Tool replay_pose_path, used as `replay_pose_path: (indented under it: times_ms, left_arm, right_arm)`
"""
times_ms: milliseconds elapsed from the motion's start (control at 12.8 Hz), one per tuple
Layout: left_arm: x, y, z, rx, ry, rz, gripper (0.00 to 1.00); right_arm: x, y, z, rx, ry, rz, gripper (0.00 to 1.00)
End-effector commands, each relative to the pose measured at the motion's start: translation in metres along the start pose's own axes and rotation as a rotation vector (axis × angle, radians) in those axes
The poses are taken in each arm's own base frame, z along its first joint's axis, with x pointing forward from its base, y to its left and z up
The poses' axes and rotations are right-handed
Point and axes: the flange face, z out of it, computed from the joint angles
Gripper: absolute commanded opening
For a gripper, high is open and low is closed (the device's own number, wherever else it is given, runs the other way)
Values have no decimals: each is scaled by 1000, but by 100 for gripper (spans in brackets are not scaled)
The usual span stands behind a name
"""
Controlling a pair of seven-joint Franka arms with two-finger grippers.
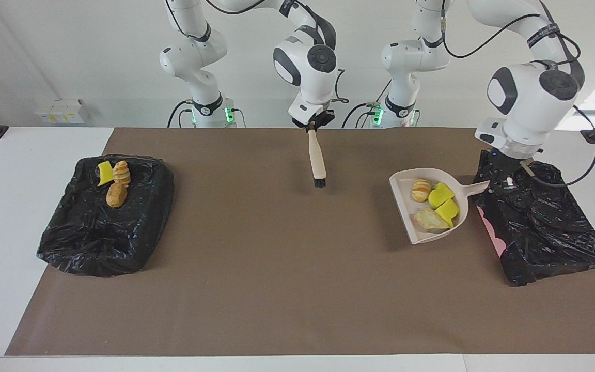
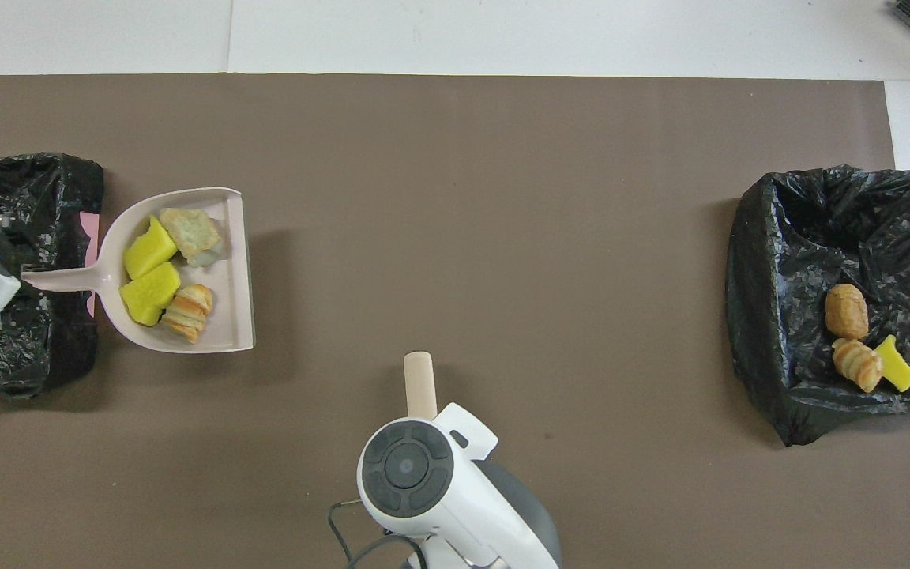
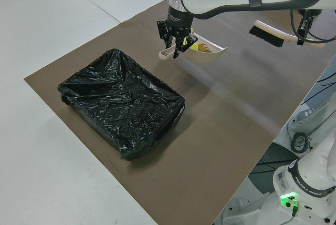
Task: Sweep and dump trash in bin
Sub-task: 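Tilt the dustpan with the left gripper to dump trash into the bin, then lower the brush onto the table center with the right gripper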
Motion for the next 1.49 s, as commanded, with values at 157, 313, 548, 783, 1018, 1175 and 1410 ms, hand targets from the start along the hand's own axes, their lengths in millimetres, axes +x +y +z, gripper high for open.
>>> replay_pose_path:
  times_ms: [157, 313, 548, 783, 1018, 1175, 1410]
  left_arm:
    - [-120, -3, -38, 16, 77, -145, 0]
    - [-165, -5, -44, 33, 35, -112, 0]
    - [-231, -3, -52, 38, -110, -131, 0]
    - [-250, -18, -64, 127, -290, -84, 0]
    - [-266, -16, -68, 136, -420, -67, 0]
    - [-263, -17, -68, 117, -509, -81, 0]
    - [-260, -14, -71, 105, -575, -109, 0]
  right_arm:
    - [-2, -21, 40, -13, 28, 50, 0]
    - [1, -26, 51, -13, 27, 65, 0]
    - [4, -27, 52, 1, 38, 87, 99]
    - [12, -23, 22, 19, 45, 90, 100]
    - [25, 1, -31, 55, 63, 110, 100]
    - [31, 31, -69, 72, 77, 67, 100]
    - [53, 76, -131, 71, 41, 18, 100]
